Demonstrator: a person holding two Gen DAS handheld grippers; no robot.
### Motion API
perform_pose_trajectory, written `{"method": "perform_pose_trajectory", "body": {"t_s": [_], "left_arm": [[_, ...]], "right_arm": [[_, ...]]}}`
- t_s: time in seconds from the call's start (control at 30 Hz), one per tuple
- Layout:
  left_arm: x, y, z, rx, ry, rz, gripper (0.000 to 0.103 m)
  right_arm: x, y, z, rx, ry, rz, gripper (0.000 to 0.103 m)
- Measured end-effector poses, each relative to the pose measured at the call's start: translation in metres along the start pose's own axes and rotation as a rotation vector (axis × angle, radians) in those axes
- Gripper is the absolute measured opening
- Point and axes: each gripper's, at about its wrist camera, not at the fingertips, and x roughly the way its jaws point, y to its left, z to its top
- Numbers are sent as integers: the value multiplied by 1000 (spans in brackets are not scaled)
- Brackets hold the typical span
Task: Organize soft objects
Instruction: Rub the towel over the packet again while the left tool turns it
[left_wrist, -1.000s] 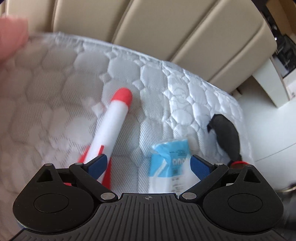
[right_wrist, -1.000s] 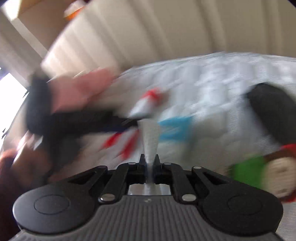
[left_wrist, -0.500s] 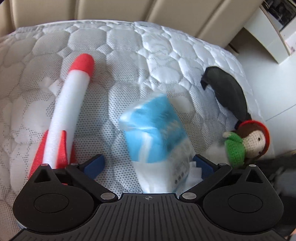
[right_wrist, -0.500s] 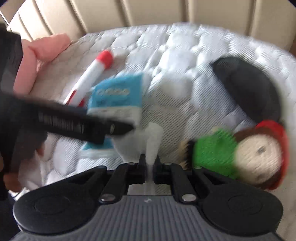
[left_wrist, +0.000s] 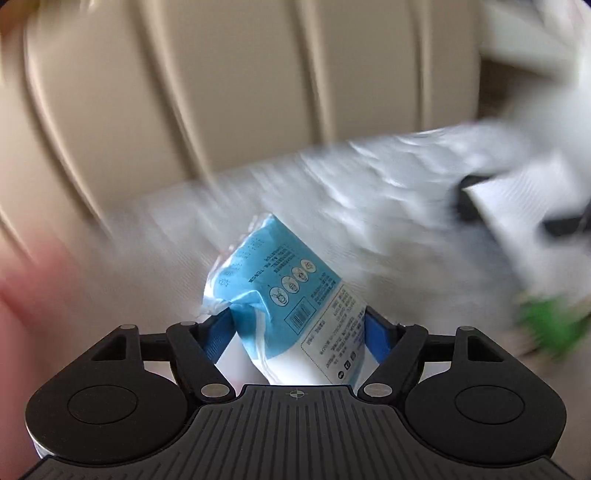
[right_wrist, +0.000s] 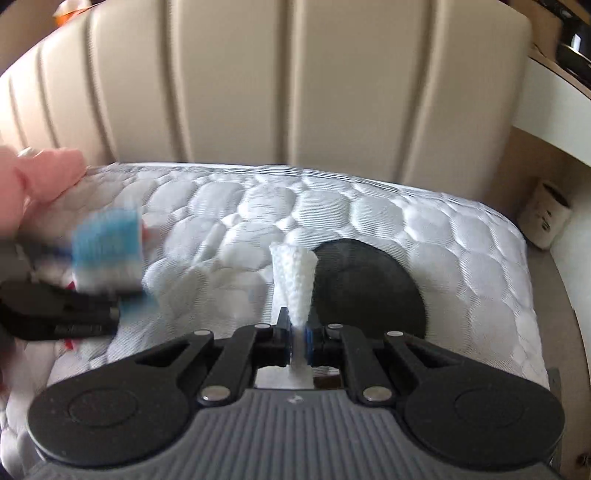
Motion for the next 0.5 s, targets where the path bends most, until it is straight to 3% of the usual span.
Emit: {"method": "perform_pose_trajectory", "body": {"t_s": [0.03, 0.1, 0.13, 0.23, 0.37, 0.5], "left_arm": [[-8, -10, 0, 146, -59, 128, 78], [-10, -39, -12, 411, -125, 291, 78], [-9, -52, -17, 498, -133, 302, 78], [-5, -82, -31, 626, -101, 173, 80], [-8, -110, -45, 762, -156, 122, 95], [-23, -108, -38, 695, -184, 3, 95]], "right_arm": [[1, 3, -1, -10, -1, 8, 8], [3, 6, -2, -13, 3, 20, 8], [4, 7, -3, -9, 5, 24, 8], [3, 3, -3, 15, 8, 26, 8], [4, -4, -4, 54, 12, 30, 8], [6, -5, -5, 74, 21, 31, 8]]}}
